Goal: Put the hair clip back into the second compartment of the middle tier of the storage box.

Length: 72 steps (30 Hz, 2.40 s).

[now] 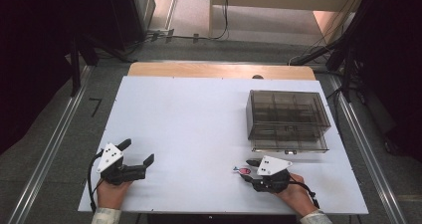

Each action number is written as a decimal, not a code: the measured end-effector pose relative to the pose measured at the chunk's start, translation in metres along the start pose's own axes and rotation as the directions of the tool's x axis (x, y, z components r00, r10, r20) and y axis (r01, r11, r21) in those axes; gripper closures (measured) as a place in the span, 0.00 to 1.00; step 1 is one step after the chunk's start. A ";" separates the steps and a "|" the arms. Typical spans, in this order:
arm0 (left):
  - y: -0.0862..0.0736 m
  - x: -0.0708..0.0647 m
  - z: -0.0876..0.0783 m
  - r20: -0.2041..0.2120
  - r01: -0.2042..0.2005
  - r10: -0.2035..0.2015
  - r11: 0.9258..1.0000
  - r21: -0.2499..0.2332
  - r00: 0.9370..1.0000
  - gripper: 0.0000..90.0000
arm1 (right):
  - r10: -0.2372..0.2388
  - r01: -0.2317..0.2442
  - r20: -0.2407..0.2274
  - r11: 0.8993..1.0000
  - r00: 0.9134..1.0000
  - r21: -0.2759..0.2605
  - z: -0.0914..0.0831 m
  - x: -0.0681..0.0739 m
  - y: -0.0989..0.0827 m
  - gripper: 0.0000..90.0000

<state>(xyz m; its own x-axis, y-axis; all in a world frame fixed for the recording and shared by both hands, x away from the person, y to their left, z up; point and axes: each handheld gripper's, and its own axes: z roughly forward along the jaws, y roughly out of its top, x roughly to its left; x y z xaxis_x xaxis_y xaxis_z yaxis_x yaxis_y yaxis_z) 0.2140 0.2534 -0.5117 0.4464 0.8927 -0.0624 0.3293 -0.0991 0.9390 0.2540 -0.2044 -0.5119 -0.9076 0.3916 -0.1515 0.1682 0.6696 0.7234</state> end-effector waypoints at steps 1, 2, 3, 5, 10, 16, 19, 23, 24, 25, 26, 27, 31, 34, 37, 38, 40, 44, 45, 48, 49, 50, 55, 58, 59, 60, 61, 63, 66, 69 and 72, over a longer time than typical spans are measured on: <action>0.000 0.000 0.000 -0.001 0.000 0.000 1.000 0.000 1.000 0.02 | 0.000 0.000 -0.002 1.000 1.000 -0.001 0.000 -0.001 0.000 0.55; 0.000 0.000 0.000 -0.001 0.000 0.000 1.000 0.000 1.000 0.02 | 0.004 -0.004 -0.011 1.000 1.000 -0.001 0.000 -0.001 0.000 0.56; 0.000 0.000 0.000 0.000 0.000 0.000 1.000 0.000 1.000 0.02 | 0.000 0.000 -0.020 1.000 1.000 -0.001 0.000 -0.001 0.000 0.58; 0.000 0.000 0.000 -0.001 -0.002 0.002 1.000 0.000 1.000 0.02 | 0.006 -0.006 -0.030 1.000 1.000 0.002 0.000 -0.002 0.000 0.59; 0.000 0.000 0.000 -0.001 0.000 0.000 1.000 0.001 1.000 0.02 | 0.046 -0.045 -0.072 0.999 0.996 0.011 0.002 -0.007 0.001 0.59; 0.000 0.000 0.001 -0.004 0.002 -0.002 1.000 0.004 1.000 0.02 | 0.048 -0.047 -0.073 0.999 0.996 0.012 0.002 -0.008 0.001 0.59; 0.000 0.000 0.001 -0.005 0.002 -0.002 1.000 0.005 1.000 0.02 | 0.050 -0.049 -0.085 0.999 0.995 0.015 0.003 -0.009 0.002 0.61; 0.000 0.000 0.001 -0.004 0.003 -0.003 1.000 0.005 1.000 0.02 | 0.044 -0.043 -0.096 0.999 0.994 0.013 0.003 -0.008 0.002 0.67; 0.000 0.000 0.001 -0.004 0.003 -0.003 1.000 0.004 1.000 0.02 | 0.043 -0.042 -0.098 0.999 0.994 0.014 0.003 -0.008 0.002 0.68; 0.000 0.000 0.001 -0.004 0.003 -0.003 1.000 0.004 1.000 0.02 | 0.043 -0.042 -0.098 0.999 0.994 0.014 0.003 -0.008 0.002 0.68; 0.000 0.000 0.000 -0.004 0.003 -0.003 1.000 0.004 1.000 0.02 | 0.043 -0.042 -0.107 0.999 0.993 0.013 0.003 -0.008 0.002 0.70; 0.000 0.000 0.000 -0.004 0.003 -0.003 1.000 0.004 1.000 0.02 | 0.046 -0.045 -0.108 0.999 0.993 0.012 0.003 -0.009 0.002 0.70; 0.000 0.000 0.000 -0.003 0.004 -0.004 1.000 0.005 1.000 0.02 | 0.047 -0.046 -0.113 0.999 0.993 0.011 0.003 -0.009 0.002 0.73; 0.000 0.000 0.000 -0.002 0.003 -0.003 1.000 0.004 1.000 0.02 | 0.063 -0.062 -0.119 0.998 0.991 0.012 0.003 -0.010 0.002 0.74; 0.000 0.000 0.000 0.000 0.003 -0.003 1.000 0.003 1.000 0.02 | 0.074 -0.073 -0.128 0.997 0.989 0.008 0.003 -0.011 0.002 0.74; 0.000 0.000 0.000 -0.001 0.004 -0.004 1.000 0.003 1.000 0.02 | 0.071 -0.071 -0.126 0.997 0.990 0.006 0.003 -0.012 0.002 0.75; 0.000 0.000 0.000 -0.001 0.005 -0.005 1.000 0.003 1.000 0.02 | 0.084 -0.084 -0.127 0.996 0.988 0.006 0.002 -0.012 0.001 0.75; 0.000 0.000 0.000 -0.001 0.003 -0.003 1.000 0.003 1.000 0.02 | 0.095 -0.102 -0.132 0.994 0.987 -0.047 -0.001 -0.014 0.000 0.87; 0.000 0.000 0.000 0.000 0.004 -0.004 1.000 0.003 1.000 0.02 | 0.097 -0.104 -0.133 0.994 0.986 -0.043 -0.001 -0.014 0.000 0.87; 0.000 0.000 0.000 -0.001 0.005 -0.005 1.000 0.001 1.000 0.02 | 0.096 -0.103 -0.131 0.994 0.987 -0.045 -0.001 -0.014 0.000 0.87; 0.000 0.000 0.000 -0.001 0.003 -0.003 1.000 0.001 1.000 0.02 | 0.097 -0.104 -0.128 0.994 0.987 -0.046 -0.001 -0.014 0.000 0.87; 0.000 0.000 0.000 -0.001 0.003 -0.003 1.000 0.001 1.000 0.02 | 0.097 -0.103 -0.113 0.993 0.989 -0.054 -0.001 -0.014 0.000 0.91; 0.000 0.000 0.000 -0.001 0.003 -0.003 1.000 0.001 1.000 0.02 | 0.106 -0.110 -0.085 0.993 0.991 -0.044 0.000 -0.016 0.000 0.93; 0.000 0.000 0.000 -0.001 0.003 -0.003 1.000 0.002 1.000 0.02 | 0.101 -0.105 -0.079 0.993 0.992 -0.046 0.000 -0.015 0.000 0.94; 0.000 0.000 0.000 0.000 0.003 -0.003 1.000 0.001 1.000 0.02 | 0.097 -0.101 -0.077 0.994 0.992 -0.048 0.000 -0.015 0.000 0.94; 0.000 0.000 0.000 0.000 0.003 -0.003 1.000 0.001 1.000 0.02 | 0.097 -0.101 -0.077 0.994 0.992 -0.048 0.000 -0.015 0.000 0.94; 0.000 0.000 0.000 0.000 0.003 -0.003 1.000 0.001 1.000 0.02 | 0.094 -0.098 -0.075 0.994 0.993 -0.048 0.000 -0.015 0.000 0.94; 0.000 0.000 0.000 0.000 0.003 -0.003 1.000 0.001 1.000 0.02 | 0.096 -0.100 -0.073 0.994 0.993 -0.050 -0.001 -0.014 0.000 0.94; 0.000 0.000 0.000 0.000 0.004 -0.004 1.000 0.001 1.000 0.02 | 0.096 -0.100 -0.076 0.993 0.993 -0.057 -0.002 -0.014 0.000 0.94; 0.000 0.000 0.000 0.001 -0.001 0.001 1.000 0.001 1.000 0.02 | 0.095 -0.099 -0.073 0.993 0.993 -0.061 -0.003 -0.015 0.000 0.94; 0.000 0.000 0.000 0.001 -0.001 0.001 1.000 0.001 1.000 0.02 | 0.092 -0.098 -0.070 0.992 0.993 -0.076 -0.005 -0.015 -0.001 0.94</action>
<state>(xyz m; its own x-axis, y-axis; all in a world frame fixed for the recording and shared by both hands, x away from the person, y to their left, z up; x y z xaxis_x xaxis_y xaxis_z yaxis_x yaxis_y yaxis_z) 0.2141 0.2536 -0.5116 0.4477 0.8920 -0.0620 0.3296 -0.1002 0.9388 0.2659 -0.2140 -0.5066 -0.9129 0.4065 -0.0364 0.2263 0.5785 0.7836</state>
